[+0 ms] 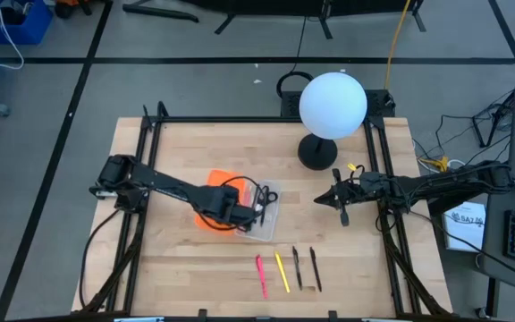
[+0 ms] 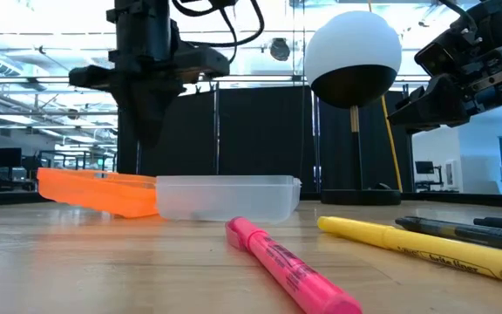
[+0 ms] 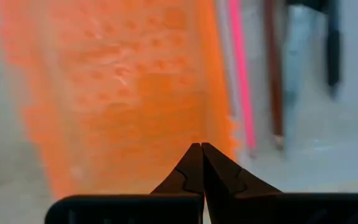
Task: Pick & place school supplies into a supply box
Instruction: Adjust the orange supply box
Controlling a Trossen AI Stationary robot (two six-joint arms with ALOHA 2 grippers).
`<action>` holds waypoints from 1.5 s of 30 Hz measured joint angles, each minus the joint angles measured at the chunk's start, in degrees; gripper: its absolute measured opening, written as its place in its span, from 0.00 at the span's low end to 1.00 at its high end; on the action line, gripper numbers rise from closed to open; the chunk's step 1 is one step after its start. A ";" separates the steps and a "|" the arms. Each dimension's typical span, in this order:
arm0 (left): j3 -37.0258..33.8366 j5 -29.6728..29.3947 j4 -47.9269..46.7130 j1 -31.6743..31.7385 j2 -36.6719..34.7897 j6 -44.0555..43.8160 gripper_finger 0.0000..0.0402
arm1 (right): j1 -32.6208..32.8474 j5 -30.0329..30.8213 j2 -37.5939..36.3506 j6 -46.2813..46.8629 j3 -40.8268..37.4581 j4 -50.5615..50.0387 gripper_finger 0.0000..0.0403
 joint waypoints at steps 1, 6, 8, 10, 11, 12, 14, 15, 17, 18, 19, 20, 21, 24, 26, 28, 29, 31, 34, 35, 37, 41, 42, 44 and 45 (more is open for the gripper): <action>-0.63 0.61 1.66 -0.28 0.00 -0.19 0.01 | 0.00 0.00 0.00 0.00 0.00 0.04 0.00; -3.79 1.42 6.93 -1.00 0.01 -0.75 0.01 | 0.00 0.00 0.00 0.00 0.00 0.24 0.00; -4.70 1.36 6.99 -1.00 0.02 -1.36 0.01 | 0.00 0.00 0.00 0.00 0.00 0.24 0.00; -5.53 1.38 6.98 -0.98 0.02 -1.64 0.00 | 0.00 0.00 0.00 0.00 0.00 0.22 0.00; -5.92 1.40 7.56 -0.84 0.02 -1.64 0.00 | 0.00 0.00 0.00 0.00 0.00 0.24 0.00; -6.35 1.44 8.42 -0.77 0.02 -1.67 0.00 | 0.00 0.00 0.00 -0.02 0.00 0.24 0.00; -7.00 1.75 10.25 -0.65 0.02 -1.62 0.00 | 0.00 0.00 0.00 -0.07 0.00 0.24 0.00; -7.19 1.75 11.07 -0.61 0.02 -1.52 0.00 | 0.00 0.00 0.00 -0.09 0.00 0.24 0.00; -7.41 1.75 12.68 -0.56 0.09 -1.08 0.00 | -0.01 0.00 0.00 -0.13 0.00 0.23 0.00; -7.43 1.75 13.42 -0.42 0.55 -0.92 0.00 | 0.00 0.00 0.00 -0.16 0.00 0.24 0.00; -7.43 1.93 13.94 -0.26 0.92 -0.54 0.00 | -0.01 0.00 0.00 -0.17 0.00 0.24 0.00; -7.47 2.34 14.11 -0.16 1.19 -0.51 0.00 | 0.00 0.00 0.00 -0.20 0.00 0.24 0.00; -7.48 2.65 14.25 0.06 1.72 -0.41 0.00 | 0.00 0.00 0.00 -0.20 0.00 0.24 0.00; -7.10 4.89 14.73 0.53 3.73 1.12 0.00 | 0.00 0.04 0.00 -0.20 0.00 0.26 0.00; -7.12 5.88 16.73 0.57 4.94 1.80 0.00 | -0.02 0.09 -0.02 -0.22 0.00 0.36 0.00; -7.12 6.38 18.95 0.53 5.66 2.64 0.00 | -0.01 0.11 -0.02 -0.22 0.00 0.29 0.00; -7.12 6.57 19.96 0.51 5.73 2.85 0.00 | 0.00 0.12 -0.02 -0.26 0.00 0.37 0.00; -7.10 6.47 21.22 0.49 5.68 3.00 0.00 | -0.01 0.13 -0.02 -0.44 0.00 0.24 0.00; -7.09 5.91 21.33 0.51 5.59 3.21 0.00 | 0.00 0.15 -0.02 -0.46 0.00 0.26 0.00; -6.90 5.93 21.02 0.51 5.49 3.43 0.00 | 0.00 0.15 -0.02 -0.46 0.00 0.26 0.00; -6.26 6.03 20.72 0.53 5.34 4.24 0.00 | -0.01 0.16 -0.02 -0.46 0.00 0.23 0.00; -5.45 5.96 21.05 0.52 5.27 4.61 0.00 | -0.02 0.17 -0.02 -0.46 0.00 0.22 0.00; -5.18 5.93 21.14 0.51 5.27 4.73 0.00 | 0.00 0.17 -0.02 -0.46 0.00 0.24 0.00; -4.72 5.93 21.65 0.36 5.27 4.88 0.00 | 0.00 0.17 -0.02 -0.46 0.00 0.24 0.00; -4.51 5.93 21.70 0.25 5.27 4.90 0.00 | -0.01 0.17 -0.02 -0.46 0.00 0.24 0.00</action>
